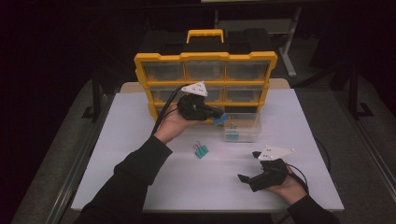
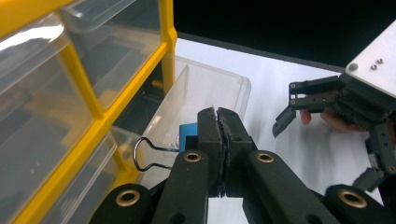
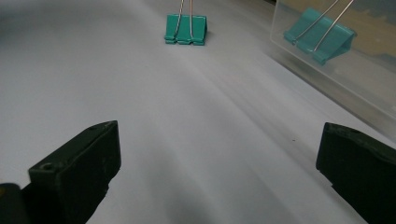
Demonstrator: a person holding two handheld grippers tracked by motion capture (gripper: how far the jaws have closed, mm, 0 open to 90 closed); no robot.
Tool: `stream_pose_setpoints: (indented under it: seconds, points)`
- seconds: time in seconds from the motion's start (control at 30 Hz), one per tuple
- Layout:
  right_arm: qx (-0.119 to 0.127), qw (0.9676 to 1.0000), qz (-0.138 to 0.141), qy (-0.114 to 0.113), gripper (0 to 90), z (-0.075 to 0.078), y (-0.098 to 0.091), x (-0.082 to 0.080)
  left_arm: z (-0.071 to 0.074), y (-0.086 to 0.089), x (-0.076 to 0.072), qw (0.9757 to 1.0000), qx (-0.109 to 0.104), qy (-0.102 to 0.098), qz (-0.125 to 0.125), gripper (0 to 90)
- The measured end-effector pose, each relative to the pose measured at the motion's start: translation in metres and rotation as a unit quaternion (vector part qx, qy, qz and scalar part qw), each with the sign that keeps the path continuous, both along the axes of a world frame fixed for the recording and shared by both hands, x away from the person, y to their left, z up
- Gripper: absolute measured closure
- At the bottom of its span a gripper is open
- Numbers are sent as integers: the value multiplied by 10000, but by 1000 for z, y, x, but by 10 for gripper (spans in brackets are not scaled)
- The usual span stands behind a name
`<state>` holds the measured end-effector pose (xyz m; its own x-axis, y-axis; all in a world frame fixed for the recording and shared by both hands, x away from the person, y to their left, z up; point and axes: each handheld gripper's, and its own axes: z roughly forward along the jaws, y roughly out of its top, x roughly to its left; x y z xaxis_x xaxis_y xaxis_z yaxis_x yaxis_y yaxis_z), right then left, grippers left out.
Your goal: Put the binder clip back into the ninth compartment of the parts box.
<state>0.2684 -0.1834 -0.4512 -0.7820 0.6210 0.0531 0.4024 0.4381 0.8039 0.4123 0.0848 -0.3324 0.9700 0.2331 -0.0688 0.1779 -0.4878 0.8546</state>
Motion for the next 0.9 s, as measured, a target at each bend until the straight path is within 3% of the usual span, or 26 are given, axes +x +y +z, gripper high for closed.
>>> stream_pose_setpoints:
  seconds: [0.27,0.47,0.9]
  points:
    - [25,10000,9,0,0,0,0,0,-2,-25,7,9999,69,-50,-151,886]
    - [53,10000,18,-19,0,1,-1,-1,-10,-41,11,9994,254,-54,-207,886]
    - [89,10000,23,-29,0,2,-2,-2,-29,-61,17,9975,641,56,-300,885]
